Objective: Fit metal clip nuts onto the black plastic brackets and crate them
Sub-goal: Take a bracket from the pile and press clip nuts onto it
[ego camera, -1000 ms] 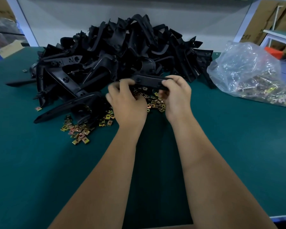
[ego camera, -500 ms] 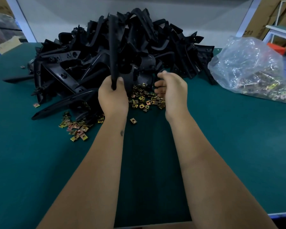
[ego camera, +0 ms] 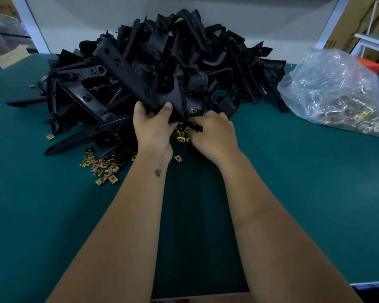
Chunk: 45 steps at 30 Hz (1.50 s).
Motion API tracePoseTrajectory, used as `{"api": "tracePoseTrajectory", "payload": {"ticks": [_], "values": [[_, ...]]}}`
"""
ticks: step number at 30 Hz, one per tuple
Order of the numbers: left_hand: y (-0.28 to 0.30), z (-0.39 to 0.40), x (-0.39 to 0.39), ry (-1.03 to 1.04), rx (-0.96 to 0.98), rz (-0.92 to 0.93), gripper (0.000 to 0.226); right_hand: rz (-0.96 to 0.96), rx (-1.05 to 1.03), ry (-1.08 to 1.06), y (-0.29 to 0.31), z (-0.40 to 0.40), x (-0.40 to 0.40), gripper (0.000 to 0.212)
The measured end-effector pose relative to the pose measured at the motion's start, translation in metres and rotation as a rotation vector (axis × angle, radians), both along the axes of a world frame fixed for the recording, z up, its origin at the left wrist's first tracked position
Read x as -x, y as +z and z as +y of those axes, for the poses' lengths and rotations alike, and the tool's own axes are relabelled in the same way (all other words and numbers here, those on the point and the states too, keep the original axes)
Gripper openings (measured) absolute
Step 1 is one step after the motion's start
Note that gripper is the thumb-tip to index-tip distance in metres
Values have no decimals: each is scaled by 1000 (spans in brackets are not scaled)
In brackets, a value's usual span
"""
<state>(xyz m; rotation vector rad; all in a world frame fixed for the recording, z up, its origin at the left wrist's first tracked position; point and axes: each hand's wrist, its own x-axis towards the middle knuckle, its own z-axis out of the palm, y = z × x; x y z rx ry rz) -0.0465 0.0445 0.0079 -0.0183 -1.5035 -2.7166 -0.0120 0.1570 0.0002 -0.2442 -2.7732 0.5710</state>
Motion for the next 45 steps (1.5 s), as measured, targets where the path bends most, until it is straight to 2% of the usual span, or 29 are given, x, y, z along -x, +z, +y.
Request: {"api": "tracePoseTrajectory", "payload": {"ticks": [3, 9, 12, 18, 24, 29, 37, 40, 42, 45], "values": [[-3, 3, 0, -19, -1, 11, 25, 10, -4, 30, 0, -1, 0, 13], [-7, 4, 5, -17, -15, -44, 28, 110, 92, 57, -2, -2, 0, 14], [-8, 4, 8, -25, -60, -83, 33, 207, 250, 14, -1, -3, 0, 21], [-7, 4, 9, -47, -138, -129, 29, 334, 644, -49, 5, -1, 1, 19], [-5, 5, 8, -67, -150, -155, 25, 419, 840, -50, 9, 0, 0, 20], [-5, 5, 7, -82, -139, -164, 23, 438, 985, 29, 11, 2, -2, 17], [-5, 5, 9, -114, -238, -188, 28, 449, 985, 51, 11, 2, -1, 17], [-3, 5, 8, -131, -328, -184, 38, 449, 949, 58, 10, -1, 0, 16], [-3, 6, 6, -102, -290, -156, 45, 460, 875, 53, 9, -3, 1, 15], [-3, 7, 4, -66, -206, -127, 71, 460, 812, 54, 8, -7, 2, 13]]}}
